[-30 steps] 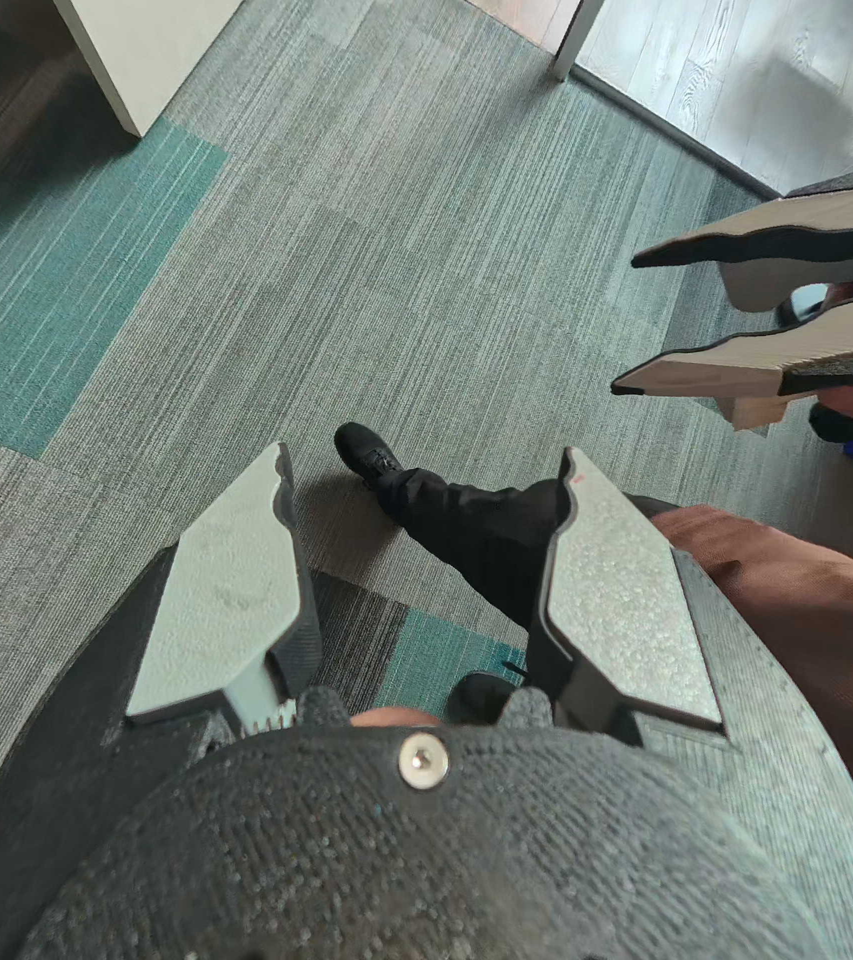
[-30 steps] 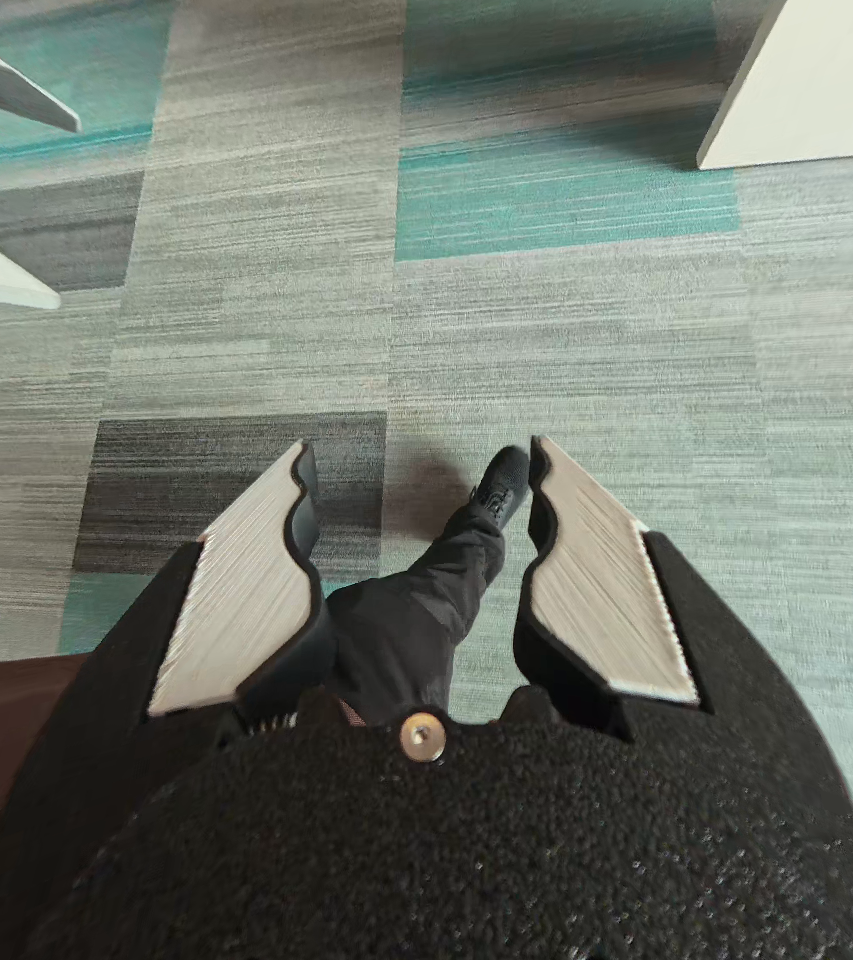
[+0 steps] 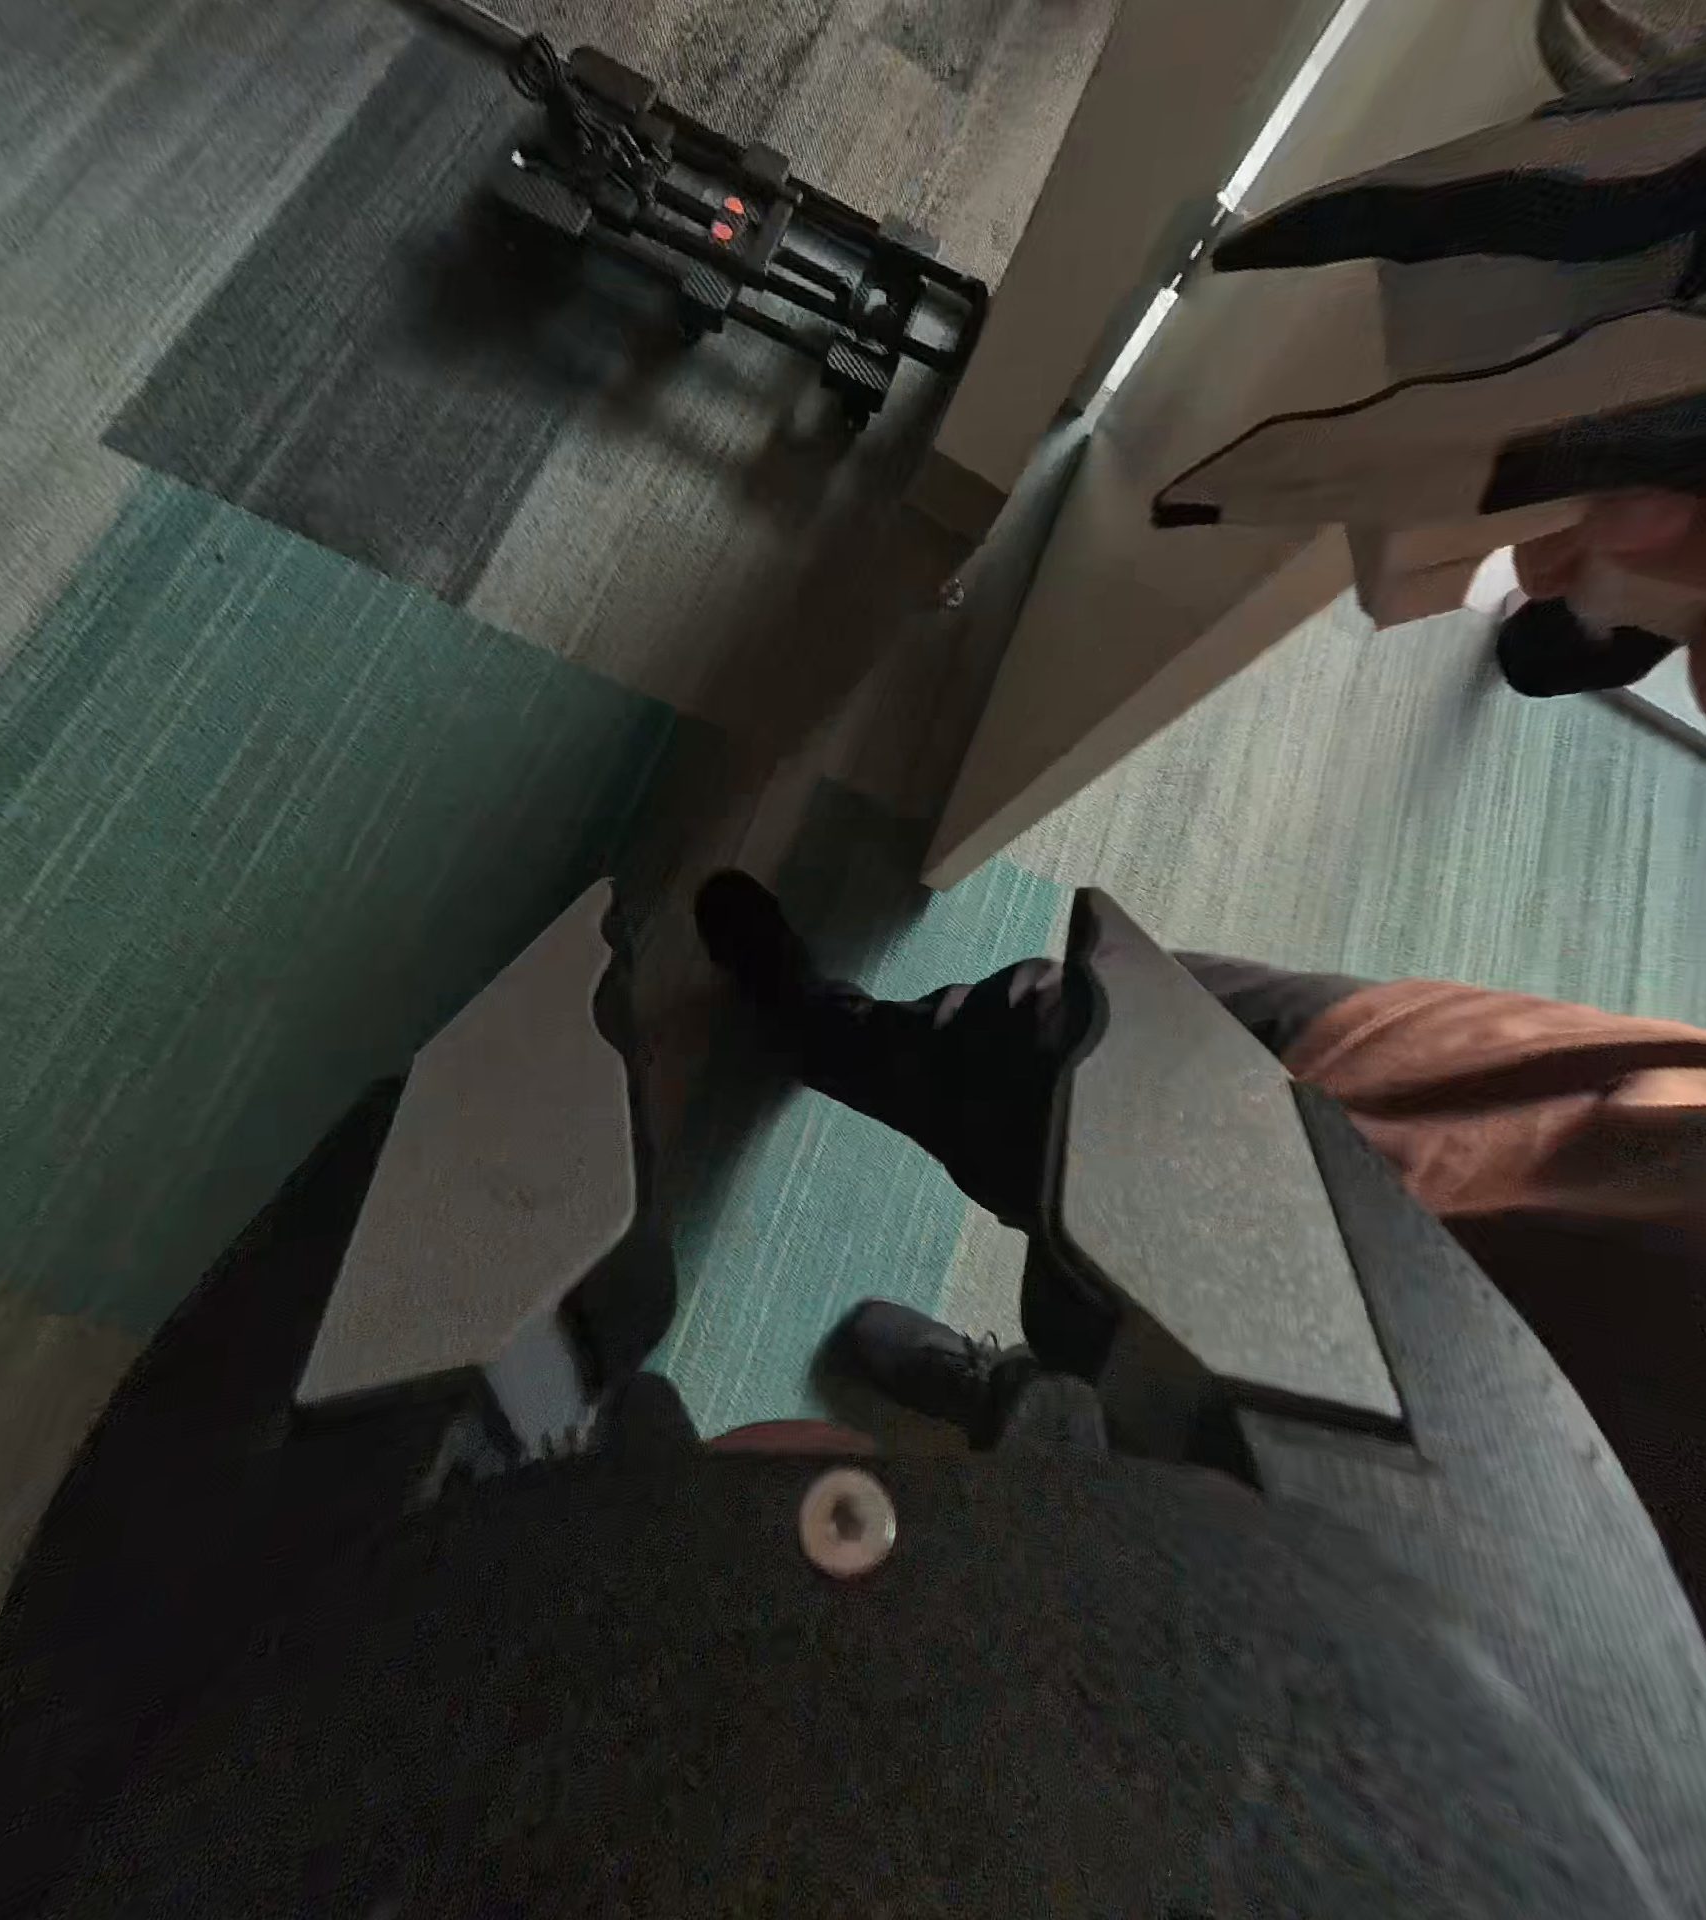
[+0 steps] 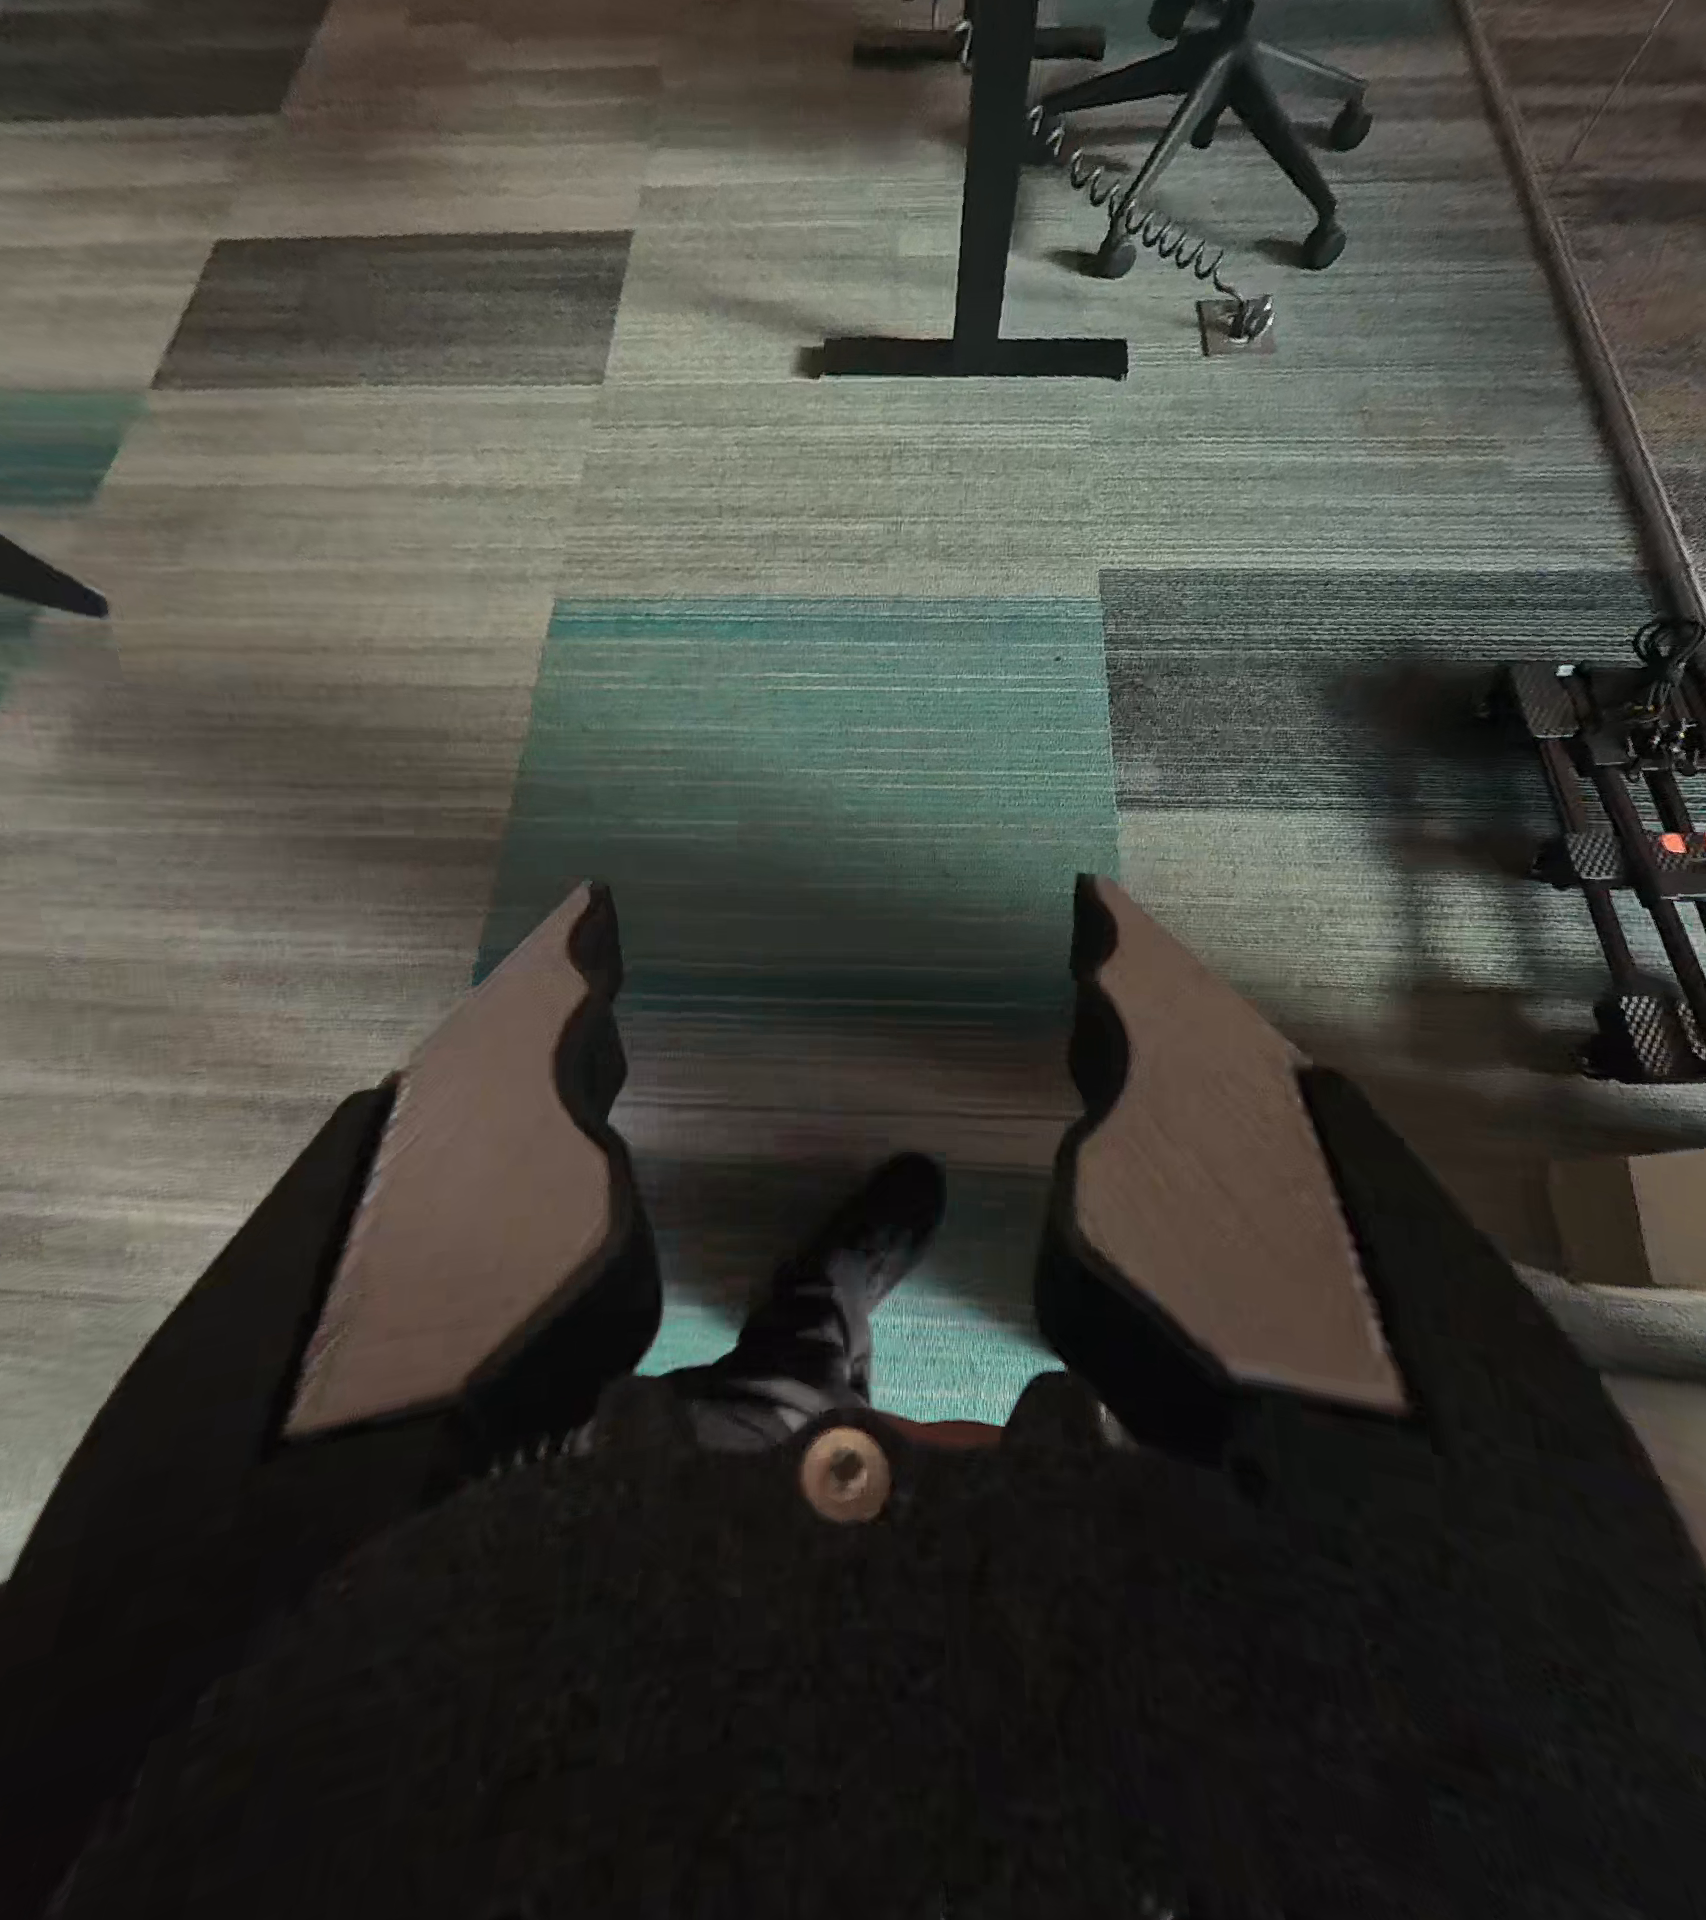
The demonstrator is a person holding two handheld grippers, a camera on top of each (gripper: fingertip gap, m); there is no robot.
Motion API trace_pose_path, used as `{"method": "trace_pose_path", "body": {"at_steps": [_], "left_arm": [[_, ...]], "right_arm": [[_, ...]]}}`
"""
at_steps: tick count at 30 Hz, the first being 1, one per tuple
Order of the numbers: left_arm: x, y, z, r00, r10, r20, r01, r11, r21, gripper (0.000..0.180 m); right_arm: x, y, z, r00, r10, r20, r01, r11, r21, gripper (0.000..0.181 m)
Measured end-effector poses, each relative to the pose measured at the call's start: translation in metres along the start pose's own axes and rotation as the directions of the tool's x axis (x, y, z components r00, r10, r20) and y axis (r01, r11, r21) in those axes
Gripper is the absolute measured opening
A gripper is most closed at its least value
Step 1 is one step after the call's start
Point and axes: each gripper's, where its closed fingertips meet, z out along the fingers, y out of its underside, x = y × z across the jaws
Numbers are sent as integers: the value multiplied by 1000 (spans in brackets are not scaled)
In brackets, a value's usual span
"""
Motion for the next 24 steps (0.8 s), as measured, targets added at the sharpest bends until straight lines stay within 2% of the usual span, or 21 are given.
{"method": "trace_pose_path", "body": {"at_steps": [3,5,8,11,15,19,22,24], "left_arm": [[-76,-67,56,1000,-7,18,7,1000,26,82],[-118,-96,94,998,-69,10,69,998,0,81],[-161,-137,130,991,-132,-21,130,988,-86,80],[-221,-180,152,996,-84,33,88,983,-161,79],[-308,-248,191,985,-167,30,170,976,-134,85],[-434,-302,248,947,-280,158,297,950,-96,84],[-524,-370,287,946,-267,187,276,961,-26,89],[-591,-423,304,939,-218,268,218,976,29,92]], "right_arm": [[62,-60,111,999,49,22,-51,996,72,85],[104,-111,178,996,57,63,-66,988,137,85],[165,-195,252,993,65,102,-80,986,145,85],[208,-284,294,991,-63,114,39,978,203,83],[256,-355,362,975,-190,113,171,973,154,83],[299,-394,444,973,-206,101,195,975,108,84],[328,-400,507,984,-161,76,161,987,9,85],[330,-407,542,982,-142,127,149,988,-50,88]]}}
